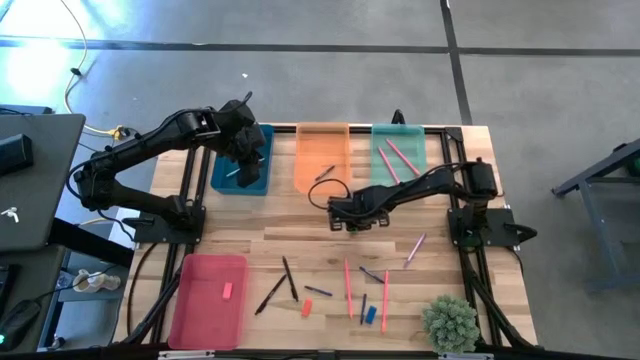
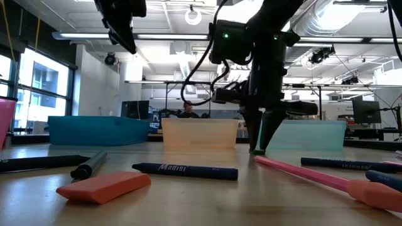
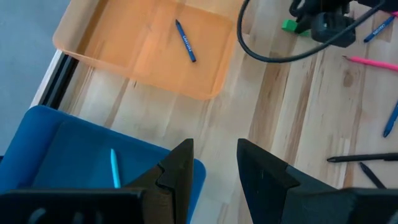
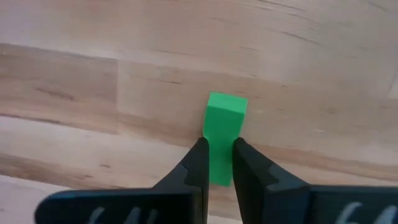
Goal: Sort crayons/erasers/pens/pencils in bins
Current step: Put the green eraser into the pink bin
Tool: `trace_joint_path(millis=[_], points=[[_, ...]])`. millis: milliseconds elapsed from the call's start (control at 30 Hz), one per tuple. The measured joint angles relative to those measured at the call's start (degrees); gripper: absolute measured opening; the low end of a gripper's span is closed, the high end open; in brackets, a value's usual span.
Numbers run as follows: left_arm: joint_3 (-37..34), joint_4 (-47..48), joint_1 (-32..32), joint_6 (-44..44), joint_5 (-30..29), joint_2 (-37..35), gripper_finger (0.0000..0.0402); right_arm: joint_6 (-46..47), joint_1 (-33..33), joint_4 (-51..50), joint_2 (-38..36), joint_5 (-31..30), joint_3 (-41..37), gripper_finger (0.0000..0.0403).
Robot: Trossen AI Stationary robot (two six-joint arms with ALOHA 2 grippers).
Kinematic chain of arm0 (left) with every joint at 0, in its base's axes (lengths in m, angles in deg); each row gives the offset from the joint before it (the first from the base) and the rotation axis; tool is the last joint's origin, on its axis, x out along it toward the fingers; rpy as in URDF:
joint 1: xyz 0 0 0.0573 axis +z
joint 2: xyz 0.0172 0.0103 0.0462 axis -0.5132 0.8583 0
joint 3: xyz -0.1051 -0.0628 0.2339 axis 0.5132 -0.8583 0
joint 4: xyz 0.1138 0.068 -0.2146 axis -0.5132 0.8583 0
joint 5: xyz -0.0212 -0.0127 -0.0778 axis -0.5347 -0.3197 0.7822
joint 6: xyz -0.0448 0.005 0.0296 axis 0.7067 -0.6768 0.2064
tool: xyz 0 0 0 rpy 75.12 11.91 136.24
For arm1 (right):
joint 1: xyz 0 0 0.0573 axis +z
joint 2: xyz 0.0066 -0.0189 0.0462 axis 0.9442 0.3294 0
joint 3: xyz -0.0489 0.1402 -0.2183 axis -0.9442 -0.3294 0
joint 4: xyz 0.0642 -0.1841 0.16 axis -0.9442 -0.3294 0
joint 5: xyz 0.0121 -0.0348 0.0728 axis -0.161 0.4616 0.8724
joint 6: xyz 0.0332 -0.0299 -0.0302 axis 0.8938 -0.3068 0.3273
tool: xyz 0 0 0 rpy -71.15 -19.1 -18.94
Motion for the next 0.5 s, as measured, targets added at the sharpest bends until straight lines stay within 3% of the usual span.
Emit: trace_joint_path(millis=[333, 500], points=[[0.0, 0.1, 0.0, -1.2, -0.1, 0.0, 0.0113, -7.2, 2.5, 0.3, -1.1, -2.7, 8.2, 0.003], [0.0, 0.2, 0.0, 0.7, -4.8, 0.0, 0.0139, -13.0, 3.5, 0.2, -1.2, -5.0, 13.4, 0.0027]])
